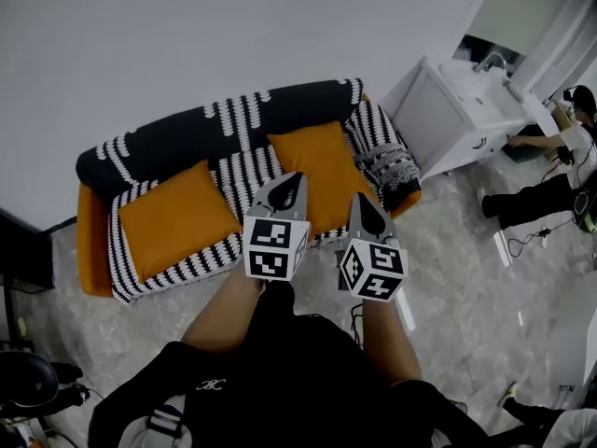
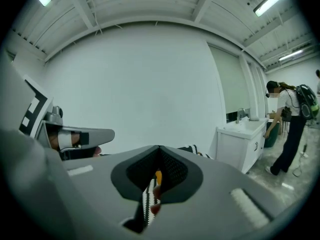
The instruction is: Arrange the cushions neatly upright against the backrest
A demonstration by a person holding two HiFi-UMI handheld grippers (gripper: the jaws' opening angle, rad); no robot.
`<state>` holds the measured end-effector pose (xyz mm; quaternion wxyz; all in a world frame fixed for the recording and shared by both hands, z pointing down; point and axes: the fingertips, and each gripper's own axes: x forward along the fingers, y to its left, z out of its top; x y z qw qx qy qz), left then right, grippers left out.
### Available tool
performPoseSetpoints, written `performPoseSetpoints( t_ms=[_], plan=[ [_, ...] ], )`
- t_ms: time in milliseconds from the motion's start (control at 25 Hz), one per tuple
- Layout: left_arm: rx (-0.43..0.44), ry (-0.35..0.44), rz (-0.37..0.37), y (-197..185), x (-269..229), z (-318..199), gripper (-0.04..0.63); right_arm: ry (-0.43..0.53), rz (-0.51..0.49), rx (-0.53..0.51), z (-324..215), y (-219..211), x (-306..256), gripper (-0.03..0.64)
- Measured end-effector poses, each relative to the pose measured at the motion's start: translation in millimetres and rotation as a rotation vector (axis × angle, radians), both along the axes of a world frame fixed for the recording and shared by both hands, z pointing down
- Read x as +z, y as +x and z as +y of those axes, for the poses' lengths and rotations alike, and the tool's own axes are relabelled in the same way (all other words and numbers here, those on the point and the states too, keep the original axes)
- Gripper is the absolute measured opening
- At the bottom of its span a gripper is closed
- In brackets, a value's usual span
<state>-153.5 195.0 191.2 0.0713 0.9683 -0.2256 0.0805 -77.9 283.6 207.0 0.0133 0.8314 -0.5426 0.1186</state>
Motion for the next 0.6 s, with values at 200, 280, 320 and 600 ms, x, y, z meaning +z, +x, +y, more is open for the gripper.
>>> performPoseSetpoints(
  t_ms=[200,280,320,600],
  plan=[
    [0.017,-0.068,-0.022,38.9,19.9,-64.8,0.009,-0.026,-0.015,0.017,-63.9,40.3,9.3,0.005],
    [0.029,-0.078,-0.033,57.4,20.3,-86.5,0.009,-0.034,-0.024,0.026,-84.6,55.9,8.2,0.005],
    [0.035,-0.071,-0.037,65.9,19.4,-96.4,0.008,-0.037,-0.028,0.032,-94.0,63.2,8.5,0.005],
    [0.091,-0.058,-0.049,110.7,22.3,-151.0,0.009,-0.065,-0.037,0.071,-149.2,102.2,18.9,0.005]
  ],
)
